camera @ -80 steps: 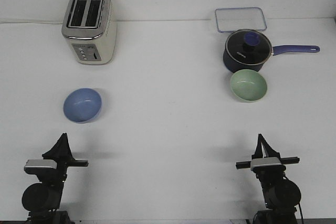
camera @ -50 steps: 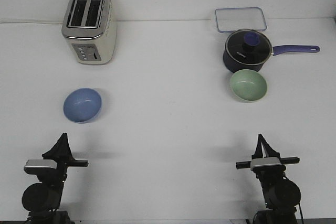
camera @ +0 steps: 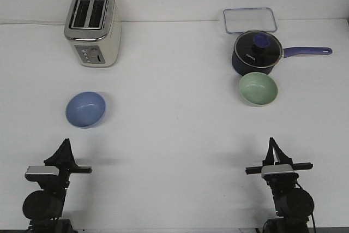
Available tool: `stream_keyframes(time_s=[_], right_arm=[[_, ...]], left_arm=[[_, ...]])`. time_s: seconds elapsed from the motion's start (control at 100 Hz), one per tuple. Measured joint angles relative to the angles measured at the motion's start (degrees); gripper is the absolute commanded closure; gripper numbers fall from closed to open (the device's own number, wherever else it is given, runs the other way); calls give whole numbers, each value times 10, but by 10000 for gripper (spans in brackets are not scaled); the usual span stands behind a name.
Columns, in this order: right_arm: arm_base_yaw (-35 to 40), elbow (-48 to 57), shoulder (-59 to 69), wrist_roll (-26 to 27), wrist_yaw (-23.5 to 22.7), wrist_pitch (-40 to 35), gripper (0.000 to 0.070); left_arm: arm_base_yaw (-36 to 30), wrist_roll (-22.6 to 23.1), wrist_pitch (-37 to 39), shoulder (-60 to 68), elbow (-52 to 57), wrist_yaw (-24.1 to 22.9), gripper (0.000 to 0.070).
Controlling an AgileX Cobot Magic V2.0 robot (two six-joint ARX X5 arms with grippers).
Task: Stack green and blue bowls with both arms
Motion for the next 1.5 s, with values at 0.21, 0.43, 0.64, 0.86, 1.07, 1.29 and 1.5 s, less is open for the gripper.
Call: stream_keyframes(time_s=[0.21,0.43,0.64,0.86,1.07,1.29,1.5], right_arm=[[0,0,0,35,1,25,698],[0,0,0,61,2,30,698],[0,0,0,99,3,28,698],[0,4,0,229,3,8,698],[0,105,42,283,14,-89,699],[0,269,190,297,30,-193,372],[0,419,365,298,31,-287,40]], left_arm=[[0,0,0,0,0,0,685],[0,0,0,0,0,0,685],[0,0,0,0,0,0,686],[0,0,0,0,0,0,685],[0,0,0,0,0,0,685],[0,0,0,0,0,0,685],[0,0,0,0,0,0,685]])
